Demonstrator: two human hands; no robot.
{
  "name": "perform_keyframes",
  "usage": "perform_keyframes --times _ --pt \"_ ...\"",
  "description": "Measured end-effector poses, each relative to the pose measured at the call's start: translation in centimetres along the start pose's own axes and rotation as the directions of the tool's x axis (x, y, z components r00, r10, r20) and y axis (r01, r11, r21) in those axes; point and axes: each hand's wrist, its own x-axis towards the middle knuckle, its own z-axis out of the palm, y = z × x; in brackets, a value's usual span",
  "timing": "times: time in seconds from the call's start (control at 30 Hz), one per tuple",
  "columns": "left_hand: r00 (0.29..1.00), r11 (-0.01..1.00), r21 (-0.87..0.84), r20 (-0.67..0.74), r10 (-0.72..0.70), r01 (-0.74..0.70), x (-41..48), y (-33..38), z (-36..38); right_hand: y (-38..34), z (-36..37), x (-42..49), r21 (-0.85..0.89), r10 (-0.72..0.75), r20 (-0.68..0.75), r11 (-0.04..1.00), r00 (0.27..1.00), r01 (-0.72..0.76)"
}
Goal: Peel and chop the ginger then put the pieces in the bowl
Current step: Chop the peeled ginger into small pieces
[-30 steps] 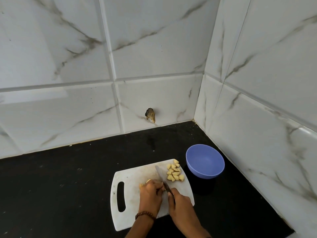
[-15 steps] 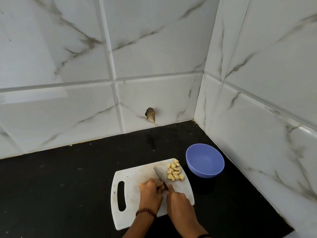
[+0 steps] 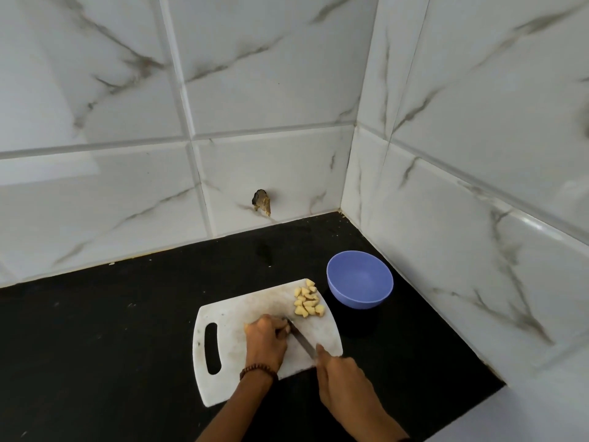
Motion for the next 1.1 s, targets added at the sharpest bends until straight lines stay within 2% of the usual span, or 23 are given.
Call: perform_keyframes --times 0.23,0.47,0.6,0.83,1.1 --pt "1.0 1.0 0.004 -0.004 -0.005 0.005 -0.1 0.4 -0.1 1.1 -1.1 -1.7 0.058 -0.073 -0.115 0.995 0.991 0.08" --pt "0.999 0.999 -0.024 -0.027 -0.039 0.039 -0.3 1.2 -0.5 1.3 -2.4 -2.3 0.063 -0.058 -0.058 0.996 0.997 0.062" --pt "1.0 1.0 -0.011 -0.012 -0.022 0.022 -0.6 1.5 -0.7 2.5 -1.5 -2.6 0.156 -0.079 -0.138 0.983 0.987 0.101" --pt "1.0 1.0 0.011 0.015 0.019 -0.019 -1.0 1.8 -1.0 2.0 0.1 0.1 0.389 -0.012 -0.246 0.915 0.969 0.111" --pt "0.997 0.996 0.066 0.039 0.062 -0.064 -0.8 2.0 -1.5 -0.6 -0.4 4.8 0.39 -0.084 -0.289 0.899 0.954 0.197"
